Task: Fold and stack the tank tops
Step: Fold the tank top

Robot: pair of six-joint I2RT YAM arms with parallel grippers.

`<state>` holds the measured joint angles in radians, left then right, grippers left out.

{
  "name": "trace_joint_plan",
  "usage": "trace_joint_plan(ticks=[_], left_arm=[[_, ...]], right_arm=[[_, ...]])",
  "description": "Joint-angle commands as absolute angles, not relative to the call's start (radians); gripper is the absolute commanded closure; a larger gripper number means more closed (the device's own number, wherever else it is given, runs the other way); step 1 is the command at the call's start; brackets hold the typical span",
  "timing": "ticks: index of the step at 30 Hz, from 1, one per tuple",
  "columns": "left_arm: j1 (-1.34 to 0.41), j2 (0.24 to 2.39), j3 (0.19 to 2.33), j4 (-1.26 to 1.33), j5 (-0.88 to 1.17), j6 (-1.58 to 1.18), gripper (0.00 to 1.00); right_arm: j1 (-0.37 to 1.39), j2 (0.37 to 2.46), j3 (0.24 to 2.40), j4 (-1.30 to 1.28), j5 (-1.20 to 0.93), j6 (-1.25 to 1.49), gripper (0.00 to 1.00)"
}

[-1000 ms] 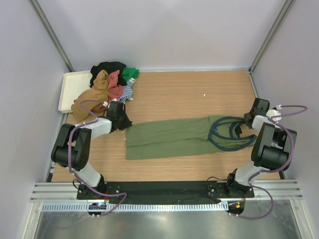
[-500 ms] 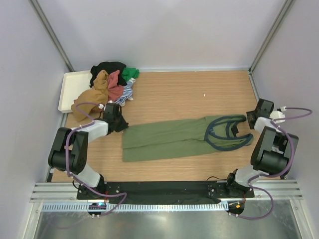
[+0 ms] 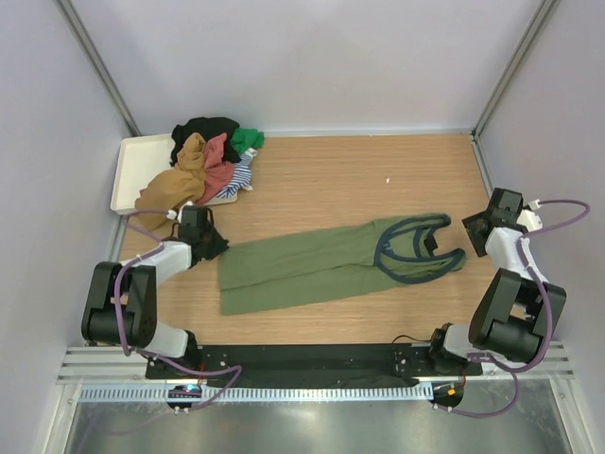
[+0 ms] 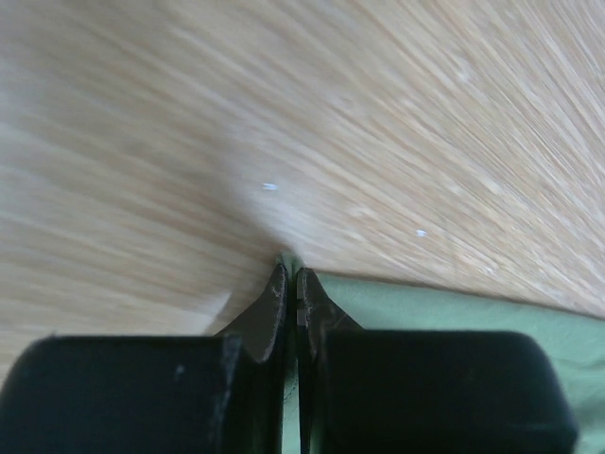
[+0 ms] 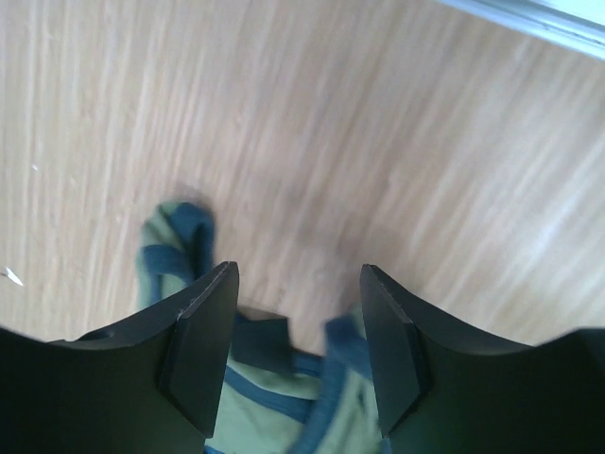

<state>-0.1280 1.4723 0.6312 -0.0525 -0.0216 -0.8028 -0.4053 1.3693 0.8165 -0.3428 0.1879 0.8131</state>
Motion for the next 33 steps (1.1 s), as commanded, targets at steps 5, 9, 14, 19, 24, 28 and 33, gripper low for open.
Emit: trace_joint_plan(ticks=[5,9,14,19,24,28,33], left_arm=[[0.03,1.355,0.531,-0.077,-0.028,-0.818,1.0],[0.04,1.305,0.519,-0.084,-0.038,-0.819,1.0],[0.041,1.264,0.517,-0.104,-0.055,-0.813,1.0],[0.043,1.244,0.517,-0.117,-0.067,-0.808,1.0],[0.044,1.221,0.515,-0.129,-0.078,-0.802,1.0],[0.046,1.227,0.512,-0.129,-0.077,-0.801,1.0],[0.044,1.247,0.511,-0.114,-0.068,-0.801,1.0]], right_arm=[[-0.399,1.165,0.76,-0.485,0.112,0.759,0.29],[-0.367,1.097,0.689,-0.491,0.045,0.749,0.25],[-0.289,1.143,0.643,-0.485,0.078,0.733,0.26],[-0.224,1.233,0.627,-0.42,0.09,0.752,0.39],[-0.206,1.313,0.638,-0.371,0.107,0.776,0.77],[-0.206,1.383,0.696,-0.362,0.123,0.778,0.99],[-0.218,1.486,0.854,-0.402,0.132,0.781,0.99]])
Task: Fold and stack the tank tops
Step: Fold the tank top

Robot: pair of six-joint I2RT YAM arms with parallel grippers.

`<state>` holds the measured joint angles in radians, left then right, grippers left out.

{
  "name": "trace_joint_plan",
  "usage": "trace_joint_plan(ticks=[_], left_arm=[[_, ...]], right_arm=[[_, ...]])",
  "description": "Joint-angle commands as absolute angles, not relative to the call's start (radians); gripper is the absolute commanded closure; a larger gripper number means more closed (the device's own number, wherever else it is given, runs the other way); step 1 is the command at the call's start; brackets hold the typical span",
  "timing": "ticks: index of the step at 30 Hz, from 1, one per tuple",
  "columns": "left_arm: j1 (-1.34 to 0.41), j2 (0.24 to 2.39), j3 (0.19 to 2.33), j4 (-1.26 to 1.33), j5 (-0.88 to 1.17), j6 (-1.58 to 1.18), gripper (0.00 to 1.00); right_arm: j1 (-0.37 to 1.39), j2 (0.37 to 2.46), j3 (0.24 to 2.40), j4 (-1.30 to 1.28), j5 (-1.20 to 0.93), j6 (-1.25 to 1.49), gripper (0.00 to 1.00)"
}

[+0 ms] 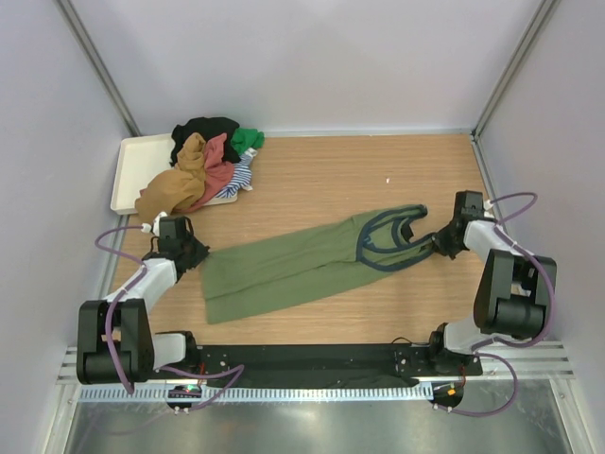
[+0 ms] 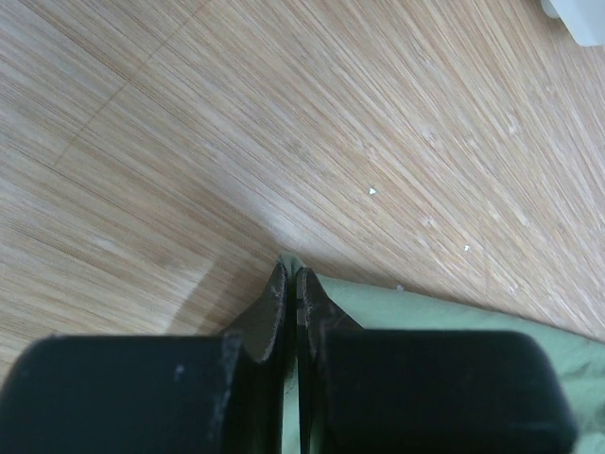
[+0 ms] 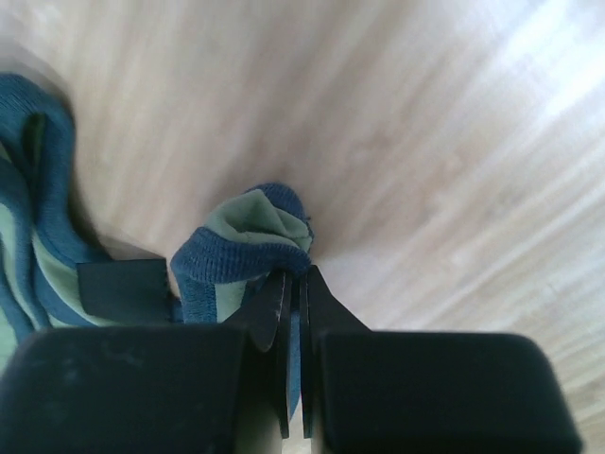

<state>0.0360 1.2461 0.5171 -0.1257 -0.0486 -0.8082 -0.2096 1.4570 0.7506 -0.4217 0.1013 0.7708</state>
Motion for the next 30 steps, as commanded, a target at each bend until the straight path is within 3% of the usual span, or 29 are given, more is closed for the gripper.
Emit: trace_joint_plan(ticks=[1,5,12,18,30], left_arm=[[0.046,1.252,0.512,-0.112,-0.066,-0.801,1.0],[0.046,1.262,0.515,-0.109,-0.064,-0.799,1.0],[0.046,1.278,0.502,-0.084,-0.032,-0.81,1.0],[0.028,1.269,0.466,-0.048,0.055,-0.833,1.0],[-0.349,1.286,0.466,-0.078,0.017,-0.919,1.0]], right_arm=[[-0.221,1.518,0.879,-0.419,0.129,0.776,0.99],[-0.229,1.594,0.992,-0.485,0.147,0.758,0.99],[-0.267,1.643,1.012,-0.428,0.118,0.795,0.99],[-0.271,1.828,1.201,-0.434,0.072,0.801,0.99],[-0.279,2.15,1.525,-0.301,-0.107,0.838,0.99]])
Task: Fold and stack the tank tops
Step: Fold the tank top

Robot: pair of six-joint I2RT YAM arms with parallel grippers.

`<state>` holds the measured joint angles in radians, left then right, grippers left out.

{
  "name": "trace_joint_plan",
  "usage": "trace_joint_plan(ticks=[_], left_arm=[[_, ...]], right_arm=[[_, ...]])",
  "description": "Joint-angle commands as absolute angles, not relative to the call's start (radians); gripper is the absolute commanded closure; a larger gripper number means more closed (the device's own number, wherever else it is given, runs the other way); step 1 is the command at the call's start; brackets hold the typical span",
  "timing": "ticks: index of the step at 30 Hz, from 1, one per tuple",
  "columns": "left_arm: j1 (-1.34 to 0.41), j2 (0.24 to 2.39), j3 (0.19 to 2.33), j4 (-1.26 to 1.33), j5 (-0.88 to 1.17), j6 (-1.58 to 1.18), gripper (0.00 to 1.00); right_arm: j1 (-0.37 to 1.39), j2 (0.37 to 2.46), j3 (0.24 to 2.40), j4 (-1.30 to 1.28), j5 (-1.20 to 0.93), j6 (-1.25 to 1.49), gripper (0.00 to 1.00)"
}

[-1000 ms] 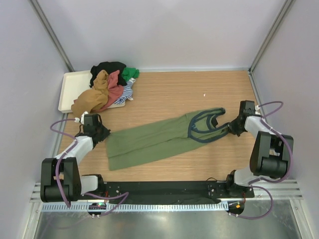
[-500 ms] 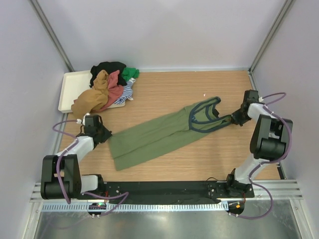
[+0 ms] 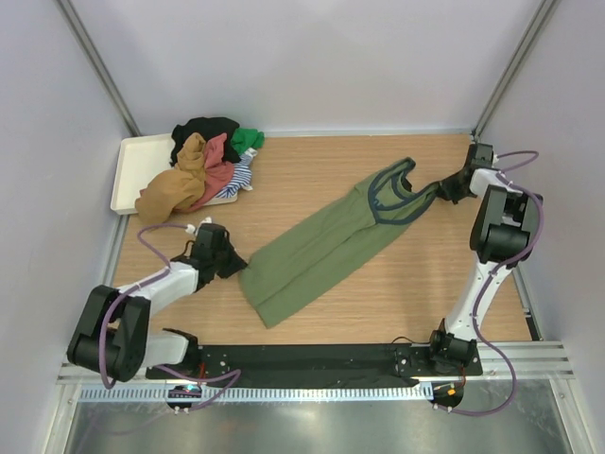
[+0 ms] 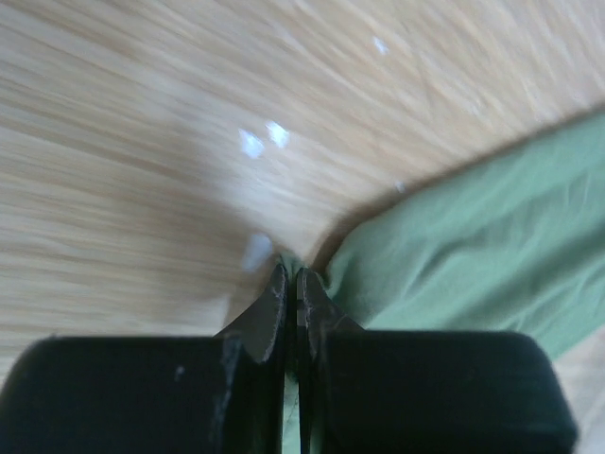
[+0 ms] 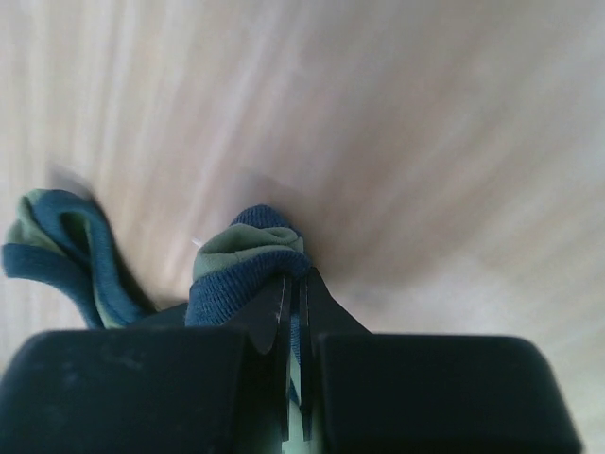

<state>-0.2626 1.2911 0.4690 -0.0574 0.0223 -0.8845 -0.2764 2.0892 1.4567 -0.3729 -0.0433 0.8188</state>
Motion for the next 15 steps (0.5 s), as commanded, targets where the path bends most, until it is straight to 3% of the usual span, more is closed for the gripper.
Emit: trace_joint_plan(ticks=[1,15], left_arm=[[-0.38,1.273,0.459,-0.083,0.009,-0.936,1.0],[-1.047,1.295,0.466,-0.204,-0.152,-1.233,1.0]], right_arm=[[-0.279,2.169,1.555,-0.29,-0.121,0.845,0.99],[-0.15,2.453,1.851,-0.183,-0.27,0.977,0.99]])
